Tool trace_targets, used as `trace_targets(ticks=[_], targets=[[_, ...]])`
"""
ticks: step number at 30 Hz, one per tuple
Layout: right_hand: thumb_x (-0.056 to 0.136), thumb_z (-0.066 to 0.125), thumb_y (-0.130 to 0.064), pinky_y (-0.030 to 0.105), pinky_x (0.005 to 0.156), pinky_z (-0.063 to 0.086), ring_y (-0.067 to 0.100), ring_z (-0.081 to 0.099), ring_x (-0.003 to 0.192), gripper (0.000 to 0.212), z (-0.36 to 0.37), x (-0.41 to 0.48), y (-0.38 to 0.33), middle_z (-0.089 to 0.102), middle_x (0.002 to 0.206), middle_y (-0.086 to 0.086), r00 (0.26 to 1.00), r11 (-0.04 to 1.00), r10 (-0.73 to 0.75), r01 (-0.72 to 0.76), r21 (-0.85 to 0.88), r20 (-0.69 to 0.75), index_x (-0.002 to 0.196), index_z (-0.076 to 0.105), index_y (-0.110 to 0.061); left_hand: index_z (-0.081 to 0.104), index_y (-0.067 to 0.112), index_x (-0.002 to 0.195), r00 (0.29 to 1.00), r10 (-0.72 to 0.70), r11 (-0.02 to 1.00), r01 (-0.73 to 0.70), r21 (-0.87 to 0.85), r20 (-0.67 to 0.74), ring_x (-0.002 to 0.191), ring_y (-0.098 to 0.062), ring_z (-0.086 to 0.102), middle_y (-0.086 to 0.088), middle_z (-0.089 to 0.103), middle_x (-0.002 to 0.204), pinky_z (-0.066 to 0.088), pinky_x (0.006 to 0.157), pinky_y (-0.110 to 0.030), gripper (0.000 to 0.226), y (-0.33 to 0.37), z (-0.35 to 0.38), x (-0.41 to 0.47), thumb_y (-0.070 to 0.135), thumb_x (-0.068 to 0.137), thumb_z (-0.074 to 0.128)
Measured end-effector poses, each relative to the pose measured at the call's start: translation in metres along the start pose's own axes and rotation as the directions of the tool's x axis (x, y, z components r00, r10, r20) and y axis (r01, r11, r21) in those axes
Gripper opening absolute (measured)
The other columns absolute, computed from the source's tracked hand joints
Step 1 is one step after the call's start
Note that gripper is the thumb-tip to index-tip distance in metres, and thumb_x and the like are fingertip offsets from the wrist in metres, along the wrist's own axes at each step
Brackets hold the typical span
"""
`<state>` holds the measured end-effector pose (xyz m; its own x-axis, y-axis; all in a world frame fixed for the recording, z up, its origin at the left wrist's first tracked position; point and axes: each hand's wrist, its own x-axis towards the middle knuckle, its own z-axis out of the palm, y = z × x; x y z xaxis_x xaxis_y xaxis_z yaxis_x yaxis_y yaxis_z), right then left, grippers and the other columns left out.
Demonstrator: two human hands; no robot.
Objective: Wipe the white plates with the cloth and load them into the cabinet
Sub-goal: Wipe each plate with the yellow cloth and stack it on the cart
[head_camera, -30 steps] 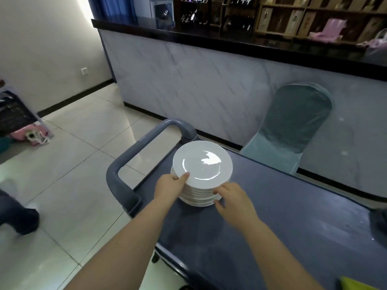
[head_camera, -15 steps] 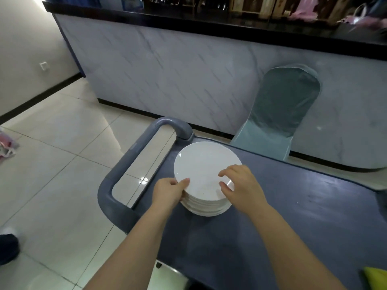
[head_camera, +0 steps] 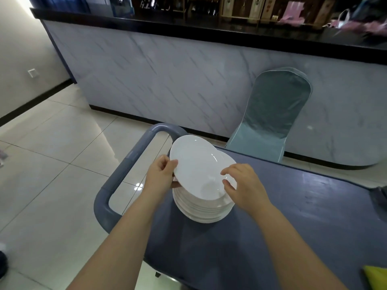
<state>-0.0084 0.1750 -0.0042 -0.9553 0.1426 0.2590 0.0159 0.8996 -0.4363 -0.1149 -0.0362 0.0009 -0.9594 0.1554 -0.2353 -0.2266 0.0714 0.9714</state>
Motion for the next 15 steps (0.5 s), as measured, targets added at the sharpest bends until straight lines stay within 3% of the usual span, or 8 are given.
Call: trace_targets(ticks=[3,6,9,12,15], targets=[[0.084,0.069,-0.010,0.029,0.086,0.042,0.026,0.055,0.104,0.020,-0.004,0.000,-0.003,0.067,0.105,-0.001,1.000,0.999,-0.026,0.026,-0.036,-0.001,0.104,0.071,-0.013,0.042,0.015,0.074,0.990,0.104,0.989,-0.113,0.098,0.099,0.079,-0.027,0.058,-0.015,0.052,0.082,0.056,0.054,-0.031,0.025,0.038,0.004,0.005,0.016,0.092,0.060],[0.084,0.069,-0.010,0.027,0.085,0.039,0.028,0.055,0.104,0.022,-0.009,-0.002,-0.003,0.067,0.105,0.001,0.999,0.996,-0.039,0.040,-0.081,0.008,0.106,0.070,-0.012,0.043,0.019,0.082,0.970,0.170,0.935,-0.215,0.281,0.173,0.078,-0.027,0.063,-0.016,0.059,0.084,0.054,0.049,-0.030,0.020,0.079,0.012,0.005,0.018,0.092,0.061],[0.084,0.068,-0.010,0.032,0.085,0.044,0.029,0.055,0.103,0.022,-0.013,-0.009,0.000,0.067,0.104,0.004,0.999,0.995,-0.048,0.048,-0.092,0.000,0.106,0.070,-0.011,0.043,0.023,0.098,0.951,0.188,0.880,-0.275,0.387,0.247,0.076,-0.029,0.066,-0.017,0.062,0.082,0.061,0.057,-0.042,0.019,0.110,0.023,-0.001,0.019,0.092,0.061],[0.084,0.068,-0.008,0.033,0.085,0.044,0.029,0.055,0.103,0.023,-0.024,-0.022,0.010,0.067,0.104,0.006,1.000,0.995,-0.021,0.021,-0.097,0.006,0.107,0.070,-0.009,0.042,0.020,0.113,0.955,0.167,0.905,-0.247,0.345,0.246,0.071,-0.025,0.069,-0.018,0.067,0.091,0.061,0.056,-0.043,0.028,0.120,0.031,-0.007,0.018,0.093,0.061],[0.081,0.069,-0.005,0.041,0.083,0.049,0.034,0.058,0.097,0.020,-0.040,-0.046,0.033,0.067,0.099,0.011,0.999,0.995,0.032,-0.034,-0.095,-0.026,0.101,0.071,-0.005,0.047,0.020,0.121,0.966,0.095,0.983,-0.130,0.132,0.242,0.060,-0.016,0.067,-0.010,0.064,0.091,0.056,0.046,-0.032,0.031,0.107,0.040,-0.010,0.014,0.094,0.061]])
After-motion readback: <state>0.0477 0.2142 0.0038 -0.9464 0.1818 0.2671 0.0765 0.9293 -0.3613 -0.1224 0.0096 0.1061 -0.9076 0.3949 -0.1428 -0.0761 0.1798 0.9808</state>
